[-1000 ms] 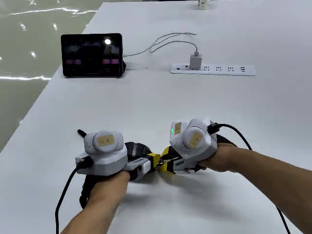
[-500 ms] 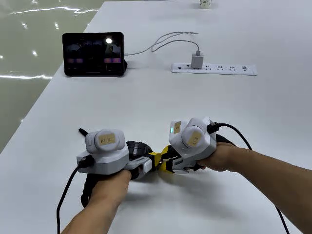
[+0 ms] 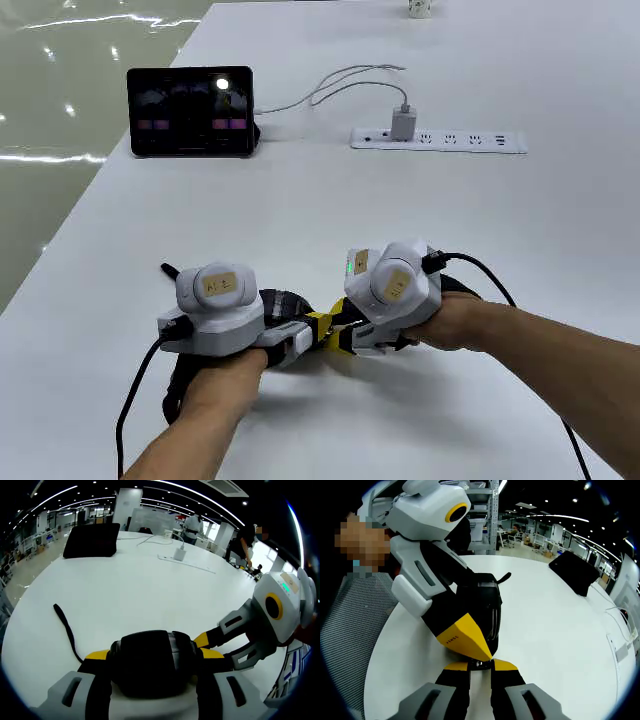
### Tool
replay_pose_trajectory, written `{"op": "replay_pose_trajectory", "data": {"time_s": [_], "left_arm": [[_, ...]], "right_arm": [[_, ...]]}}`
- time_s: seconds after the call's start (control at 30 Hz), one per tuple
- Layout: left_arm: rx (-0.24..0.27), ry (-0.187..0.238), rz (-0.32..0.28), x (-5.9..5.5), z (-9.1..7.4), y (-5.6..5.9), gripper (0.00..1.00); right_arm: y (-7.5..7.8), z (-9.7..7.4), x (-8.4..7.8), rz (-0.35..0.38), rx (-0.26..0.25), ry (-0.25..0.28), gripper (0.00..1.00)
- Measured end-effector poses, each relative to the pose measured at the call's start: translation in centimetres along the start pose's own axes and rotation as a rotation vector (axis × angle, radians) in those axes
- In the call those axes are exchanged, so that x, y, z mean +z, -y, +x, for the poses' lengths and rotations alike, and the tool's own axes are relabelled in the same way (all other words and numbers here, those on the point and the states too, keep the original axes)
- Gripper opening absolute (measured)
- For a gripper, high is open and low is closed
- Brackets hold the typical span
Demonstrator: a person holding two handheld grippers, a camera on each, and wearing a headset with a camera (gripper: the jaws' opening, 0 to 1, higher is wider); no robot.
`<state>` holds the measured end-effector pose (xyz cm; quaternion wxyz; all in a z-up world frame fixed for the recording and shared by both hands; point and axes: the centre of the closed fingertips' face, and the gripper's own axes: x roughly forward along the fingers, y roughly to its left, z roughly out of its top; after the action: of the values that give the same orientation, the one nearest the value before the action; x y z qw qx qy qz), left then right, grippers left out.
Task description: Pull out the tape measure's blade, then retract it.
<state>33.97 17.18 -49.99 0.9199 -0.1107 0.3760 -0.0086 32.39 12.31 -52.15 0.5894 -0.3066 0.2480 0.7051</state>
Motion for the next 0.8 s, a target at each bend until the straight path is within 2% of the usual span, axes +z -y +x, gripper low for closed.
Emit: {"op": "replay_pose_trajectory", "data": {"time_s": [0.8], "left_arm": [[-0.015,-0.006,-0.005,0.21,0.00,-0.10,0.67]], "right_arm": [[0.05,-0.36,0.00,0.020,-0.006,-0.005,0.16]]}}
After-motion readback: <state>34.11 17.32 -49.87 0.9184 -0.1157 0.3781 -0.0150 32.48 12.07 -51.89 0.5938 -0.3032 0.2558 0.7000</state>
